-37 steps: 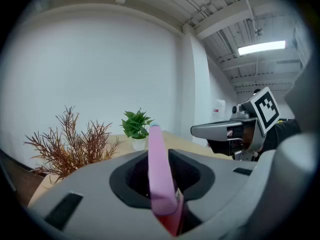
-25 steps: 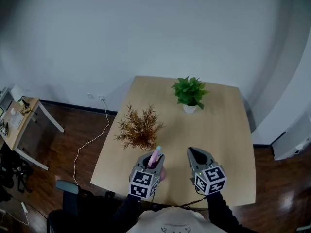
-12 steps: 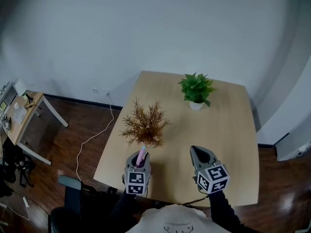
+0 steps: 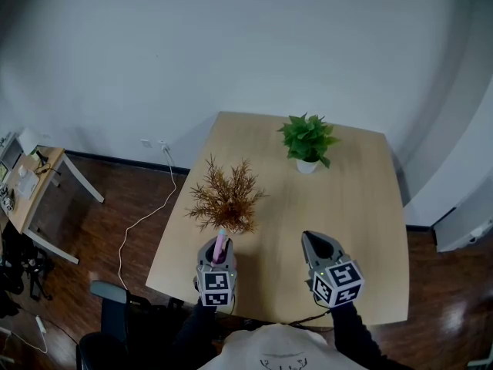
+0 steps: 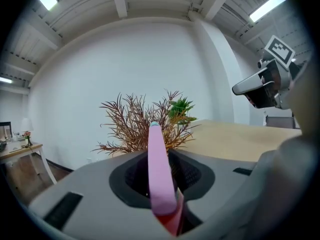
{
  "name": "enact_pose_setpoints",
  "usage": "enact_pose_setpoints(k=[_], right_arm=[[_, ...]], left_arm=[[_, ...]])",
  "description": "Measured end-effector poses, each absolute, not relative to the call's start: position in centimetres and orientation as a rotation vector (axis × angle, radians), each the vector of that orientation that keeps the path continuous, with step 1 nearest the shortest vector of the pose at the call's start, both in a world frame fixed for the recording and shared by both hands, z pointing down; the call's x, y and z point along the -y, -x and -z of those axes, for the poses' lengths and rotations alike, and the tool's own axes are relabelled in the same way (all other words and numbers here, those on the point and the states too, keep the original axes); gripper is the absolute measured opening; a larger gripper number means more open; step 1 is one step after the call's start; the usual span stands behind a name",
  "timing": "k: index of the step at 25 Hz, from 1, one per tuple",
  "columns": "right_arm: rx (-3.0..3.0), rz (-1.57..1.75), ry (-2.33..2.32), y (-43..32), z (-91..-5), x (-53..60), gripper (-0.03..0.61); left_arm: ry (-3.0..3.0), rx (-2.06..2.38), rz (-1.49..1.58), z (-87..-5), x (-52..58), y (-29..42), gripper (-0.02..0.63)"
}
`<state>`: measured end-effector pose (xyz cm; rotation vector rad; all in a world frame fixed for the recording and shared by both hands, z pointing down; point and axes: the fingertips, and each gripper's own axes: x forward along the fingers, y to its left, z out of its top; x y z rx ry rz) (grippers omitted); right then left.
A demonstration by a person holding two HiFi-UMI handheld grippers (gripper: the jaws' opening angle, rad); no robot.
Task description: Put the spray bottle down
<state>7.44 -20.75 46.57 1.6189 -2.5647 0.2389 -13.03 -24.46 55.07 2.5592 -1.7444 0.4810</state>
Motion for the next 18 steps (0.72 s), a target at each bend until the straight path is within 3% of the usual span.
enact_pose_setpoints(k=[14, 18], right_arm=[[2.563, -0.239, -1.631, -7.78, -46.63, 20.67, -0.011], [2.565, -0.239, -1.630, -7.71, -46.51, 20.59, -0.011]], left_arm=[[-2.556, 1.761, -0.488, -55.48, 24.83, 12.93, 0.118], [-2.562, 1.740, -0.471, -55.49, 24.53, 12.73, 0.148]])
